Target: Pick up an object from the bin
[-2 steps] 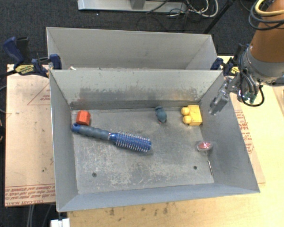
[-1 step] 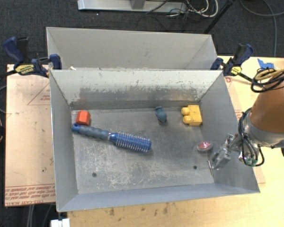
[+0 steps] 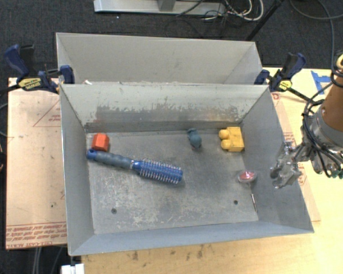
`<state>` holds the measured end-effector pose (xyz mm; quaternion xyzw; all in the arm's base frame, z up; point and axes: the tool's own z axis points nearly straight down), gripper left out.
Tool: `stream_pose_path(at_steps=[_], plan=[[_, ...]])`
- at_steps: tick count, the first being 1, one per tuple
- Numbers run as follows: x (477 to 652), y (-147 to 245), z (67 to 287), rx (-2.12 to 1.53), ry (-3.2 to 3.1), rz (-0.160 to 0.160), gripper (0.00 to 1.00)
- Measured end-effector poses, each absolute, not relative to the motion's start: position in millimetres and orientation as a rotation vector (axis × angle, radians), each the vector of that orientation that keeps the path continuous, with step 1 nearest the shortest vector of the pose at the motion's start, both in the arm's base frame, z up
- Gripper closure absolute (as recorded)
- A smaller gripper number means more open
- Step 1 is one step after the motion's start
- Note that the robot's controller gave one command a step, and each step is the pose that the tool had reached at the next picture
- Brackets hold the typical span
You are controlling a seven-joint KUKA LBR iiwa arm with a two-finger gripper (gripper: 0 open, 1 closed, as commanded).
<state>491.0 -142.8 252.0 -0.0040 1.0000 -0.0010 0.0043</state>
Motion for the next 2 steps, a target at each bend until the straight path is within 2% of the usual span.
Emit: stream_pose_path(at_steps=[1,2], plan=[[542.7,-126.9,161.3,-0.445,3.111,0.004,1.00],[543.3,-134.1,220.0,-0.396,3.108,-0.004,1.00]])
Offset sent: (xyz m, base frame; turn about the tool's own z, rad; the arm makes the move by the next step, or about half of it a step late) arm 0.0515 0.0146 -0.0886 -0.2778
